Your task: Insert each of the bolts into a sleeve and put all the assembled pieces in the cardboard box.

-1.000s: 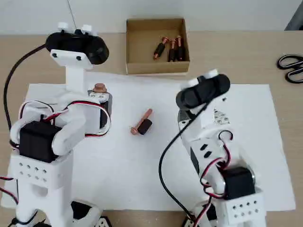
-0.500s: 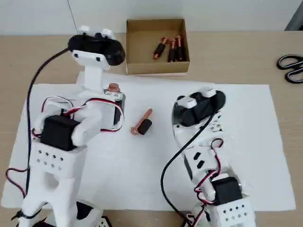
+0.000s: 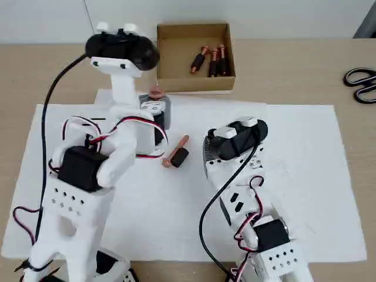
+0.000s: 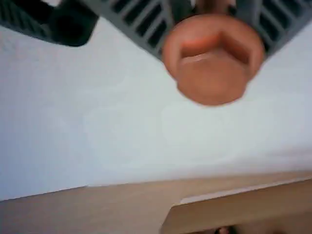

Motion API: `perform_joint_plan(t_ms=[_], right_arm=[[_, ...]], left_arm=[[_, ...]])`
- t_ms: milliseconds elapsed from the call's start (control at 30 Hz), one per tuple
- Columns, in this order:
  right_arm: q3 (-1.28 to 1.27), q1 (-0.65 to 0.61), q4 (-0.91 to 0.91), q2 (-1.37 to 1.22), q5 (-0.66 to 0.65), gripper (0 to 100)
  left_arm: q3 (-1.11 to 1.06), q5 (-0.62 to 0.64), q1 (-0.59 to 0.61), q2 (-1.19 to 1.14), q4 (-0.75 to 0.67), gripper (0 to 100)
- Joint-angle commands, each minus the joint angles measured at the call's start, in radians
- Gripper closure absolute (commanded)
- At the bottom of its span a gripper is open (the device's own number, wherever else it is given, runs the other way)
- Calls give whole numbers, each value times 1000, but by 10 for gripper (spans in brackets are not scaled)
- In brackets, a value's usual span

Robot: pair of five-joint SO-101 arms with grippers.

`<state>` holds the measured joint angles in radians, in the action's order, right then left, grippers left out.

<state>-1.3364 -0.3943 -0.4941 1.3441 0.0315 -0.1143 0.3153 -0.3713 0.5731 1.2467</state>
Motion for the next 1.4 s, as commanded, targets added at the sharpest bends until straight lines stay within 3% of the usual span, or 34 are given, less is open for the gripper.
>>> perform_joint_plan(t_ms=[0,167,267,467,567,667,767,1133,1367], right_arm=[[-2,-8,19,21,34,995],[-46,-8,19,21,199,995],[-52,-36,18,21,190,995],[-52,-82,18,21,190,995],[-52,-82,18,47,187,995],[-69,-82,18,117,124,995],[-101,-82,18,174,69,995],[-124,-134,19,208,40,995],[-140,-134,24,216,40,995]], left_arm=[[51,3,-83,64,-91,994],[50,6,-147,87,-124,994],[21,6,-149,84,-138,994],[-188,0,-147,89,-333,994],[-282,-60,-120,89,-423,994],[-338,-78,-86,89,-466,994],[-346,-69,-72,89,-466,994],[-344,149,-84,89,-396,994],[-340,157,-153,89,-353,994]])
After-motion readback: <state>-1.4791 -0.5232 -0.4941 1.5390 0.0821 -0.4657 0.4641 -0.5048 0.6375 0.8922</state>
